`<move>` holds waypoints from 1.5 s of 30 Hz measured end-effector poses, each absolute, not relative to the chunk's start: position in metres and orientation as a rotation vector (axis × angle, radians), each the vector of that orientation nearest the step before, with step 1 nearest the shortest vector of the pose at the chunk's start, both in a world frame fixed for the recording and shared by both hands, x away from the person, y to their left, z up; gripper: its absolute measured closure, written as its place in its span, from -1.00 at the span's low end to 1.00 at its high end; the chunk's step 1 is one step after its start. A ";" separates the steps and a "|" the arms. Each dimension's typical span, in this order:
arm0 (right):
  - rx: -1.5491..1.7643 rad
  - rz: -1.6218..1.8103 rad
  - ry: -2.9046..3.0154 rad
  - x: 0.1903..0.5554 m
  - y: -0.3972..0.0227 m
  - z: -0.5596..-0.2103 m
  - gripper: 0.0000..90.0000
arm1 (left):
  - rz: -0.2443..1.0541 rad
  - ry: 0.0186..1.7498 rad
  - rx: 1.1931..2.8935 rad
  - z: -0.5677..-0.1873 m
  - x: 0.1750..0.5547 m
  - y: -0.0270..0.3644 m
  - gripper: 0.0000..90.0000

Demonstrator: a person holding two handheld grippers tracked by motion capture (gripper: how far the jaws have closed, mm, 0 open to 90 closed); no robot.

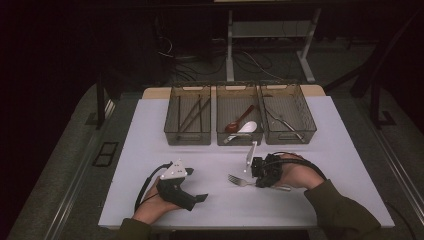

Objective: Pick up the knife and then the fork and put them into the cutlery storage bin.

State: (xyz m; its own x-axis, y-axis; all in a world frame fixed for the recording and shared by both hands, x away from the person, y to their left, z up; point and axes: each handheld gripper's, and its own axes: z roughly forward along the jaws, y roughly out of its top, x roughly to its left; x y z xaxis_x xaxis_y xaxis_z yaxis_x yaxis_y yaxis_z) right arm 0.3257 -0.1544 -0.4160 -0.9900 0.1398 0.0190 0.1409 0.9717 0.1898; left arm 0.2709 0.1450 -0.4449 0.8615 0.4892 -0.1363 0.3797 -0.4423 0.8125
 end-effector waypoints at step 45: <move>-1.303 -1.624 -2.740 0.390 -0.306 -0.338 0.87 | 0.153 0.632 2.066 -0.444 0.271 0.146 -1.00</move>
